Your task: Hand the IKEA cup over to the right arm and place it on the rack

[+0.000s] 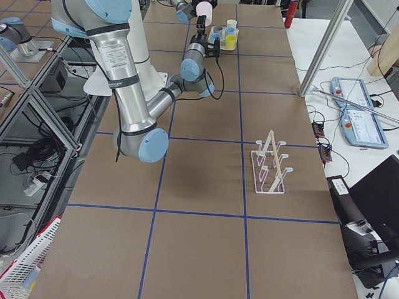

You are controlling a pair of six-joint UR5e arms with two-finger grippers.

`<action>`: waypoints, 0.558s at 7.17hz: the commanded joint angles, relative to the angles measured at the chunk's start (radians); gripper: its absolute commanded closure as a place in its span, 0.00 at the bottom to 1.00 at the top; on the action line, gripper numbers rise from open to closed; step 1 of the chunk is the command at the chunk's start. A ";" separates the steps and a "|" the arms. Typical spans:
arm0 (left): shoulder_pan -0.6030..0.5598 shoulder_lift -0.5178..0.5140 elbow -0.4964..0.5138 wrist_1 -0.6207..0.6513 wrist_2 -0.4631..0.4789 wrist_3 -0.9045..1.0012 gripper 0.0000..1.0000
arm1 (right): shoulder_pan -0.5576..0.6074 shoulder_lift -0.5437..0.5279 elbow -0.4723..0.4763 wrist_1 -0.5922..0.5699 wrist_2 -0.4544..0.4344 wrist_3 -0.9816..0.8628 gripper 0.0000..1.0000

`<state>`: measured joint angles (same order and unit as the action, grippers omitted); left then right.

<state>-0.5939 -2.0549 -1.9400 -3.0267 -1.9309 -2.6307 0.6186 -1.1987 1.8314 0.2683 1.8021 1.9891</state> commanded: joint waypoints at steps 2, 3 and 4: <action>0.003 -0.007 0.006 0.000 0.003 0.000 1.00 | -0.010 0.014 0.000 0.000 -0.013 0.011 0.02; 0.005 -0.008 0.007 0.000 0.003 0.000 1.00 | -0.014 0.021 -0.001 0.000 -0.013 0.011 0.03; 0.006 -0.008 0.007 0.000 0.003 0.000 1.00 | -0.022 0.021 -0.001 0.000 -0.013 0.011 0.03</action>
<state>-0.5889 -2.0623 -1.9338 -3.0266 -1.9282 -2.6308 0.6043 -1.1806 1.8307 0.2686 1.7890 2.0001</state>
